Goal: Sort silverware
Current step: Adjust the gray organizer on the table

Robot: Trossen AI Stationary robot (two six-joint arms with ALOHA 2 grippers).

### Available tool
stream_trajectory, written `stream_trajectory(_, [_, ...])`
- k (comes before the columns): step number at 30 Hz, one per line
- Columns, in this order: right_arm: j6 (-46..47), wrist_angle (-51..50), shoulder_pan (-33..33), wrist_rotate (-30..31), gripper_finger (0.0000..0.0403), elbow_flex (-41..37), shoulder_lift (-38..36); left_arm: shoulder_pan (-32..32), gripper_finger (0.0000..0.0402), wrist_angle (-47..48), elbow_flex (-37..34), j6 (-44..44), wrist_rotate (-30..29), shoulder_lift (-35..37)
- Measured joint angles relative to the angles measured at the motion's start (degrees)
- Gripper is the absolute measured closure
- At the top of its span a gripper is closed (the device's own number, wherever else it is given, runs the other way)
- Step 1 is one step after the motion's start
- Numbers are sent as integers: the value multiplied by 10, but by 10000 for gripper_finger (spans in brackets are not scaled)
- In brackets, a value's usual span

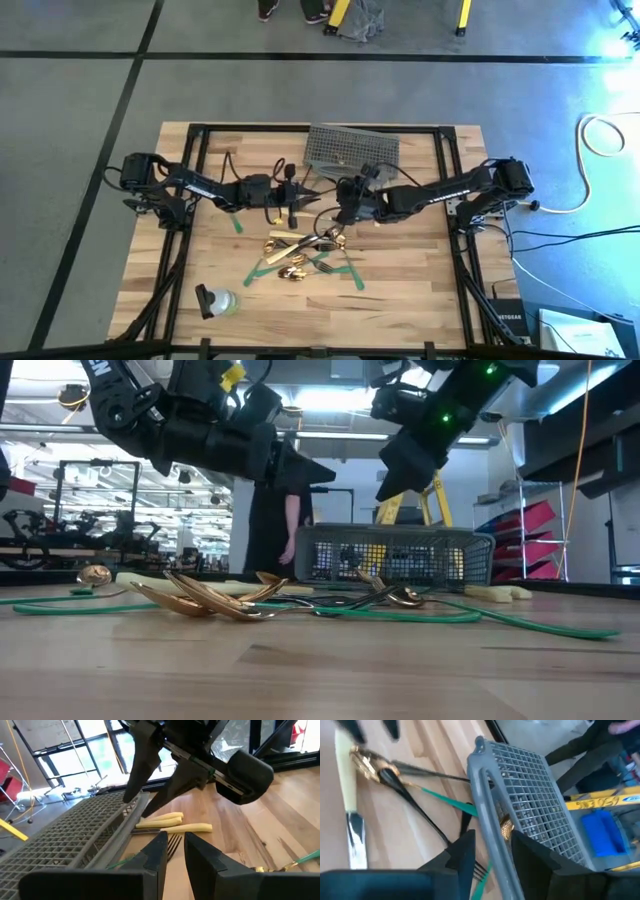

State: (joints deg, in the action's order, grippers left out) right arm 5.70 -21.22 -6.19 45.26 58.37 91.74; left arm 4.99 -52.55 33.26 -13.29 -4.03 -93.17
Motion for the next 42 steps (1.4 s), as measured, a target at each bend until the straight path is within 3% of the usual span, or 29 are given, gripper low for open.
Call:
stream_trajectory(10, [-16, -55, -11, 31, 292, 0, -1, -5, 353, 39, 0, 41, -2, -18])
stream_trajectory(17, [-123, -60, -11, 35, 292, 0, 5, -10, 353, -16, 0, 59, -2, -74])
stream_trajectory(26, [-152, -58, -9, 18, 292, 0, 45, -10, 353, -40, 0, 69, -2, -102])
stream_trajectory(33, [-170, -35, -5, 108, 292, 0, 85, -10, 353, -40, 0, 71, -2, -103])
stream_trajectory(42, [-183, -22, 40, 67, 292, 0, 87, -10, 353, -39, 0, 71, -2, -103])
